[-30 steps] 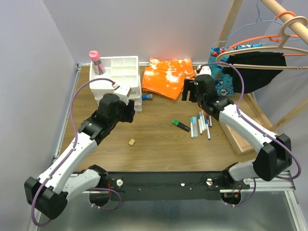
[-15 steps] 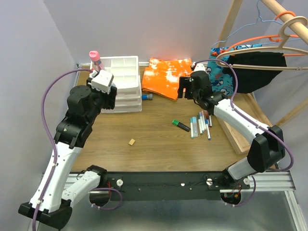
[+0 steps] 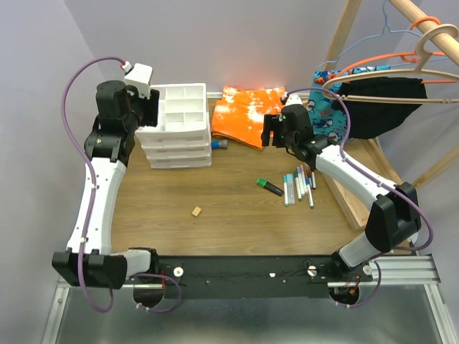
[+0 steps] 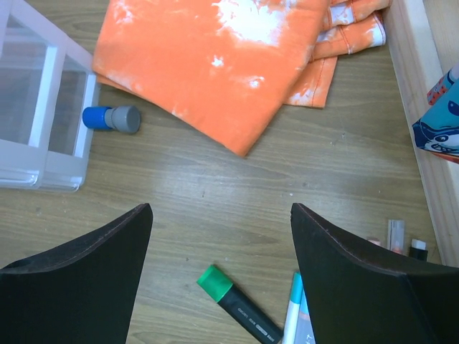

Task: Sort the stationery into containers
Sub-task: Place the stationery in the storage box.

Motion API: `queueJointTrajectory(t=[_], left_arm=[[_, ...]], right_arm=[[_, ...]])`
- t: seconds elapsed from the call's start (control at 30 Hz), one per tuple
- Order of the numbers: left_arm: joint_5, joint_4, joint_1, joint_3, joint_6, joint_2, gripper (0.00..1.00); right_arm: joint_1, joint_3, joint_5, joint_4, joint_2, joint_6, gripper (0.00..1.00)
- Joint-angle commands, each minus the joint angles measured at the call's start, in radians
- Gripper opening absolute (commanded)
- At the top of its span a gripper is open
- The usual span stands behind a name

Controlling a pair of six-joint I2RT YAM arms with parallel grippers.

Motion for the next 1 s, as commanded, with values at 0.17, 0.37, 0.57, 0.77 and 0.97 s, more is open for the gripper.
queueJointTrajectory(t=[0.17,0.37,0.57,0.77,0.97], left_arm=[[0.047,-0.012,0.059,0.073,-0.033,0.133,0.52],[0.047,0.038,0.065,0.048,-0.056,0.176,0.52],[0.026,0.042,0.065,0.053,-0.075,0.232,0.53],[-0.023,0.031,0.063,0.054,-0.073,0.252,0.64],[-0.034,0.008,0.065,0.082,-0.078,0.258,0.77]], right_arm=[[-0.009,-0.009,-0.031,0.011,-0.020,0.019,0.86],[-0.009,-0.021,-0.032,0.021,-0.021,0.019,0.86],[-0.009,-0.025,-0.034,0.018,-0.024,0.018,0.86],[-0.007,-0.041,-0.031,0.022,-0.033,0.014,0.86],[-0.007,-0.036,-0.035,0.016,-0.024,0.011,0.86]])
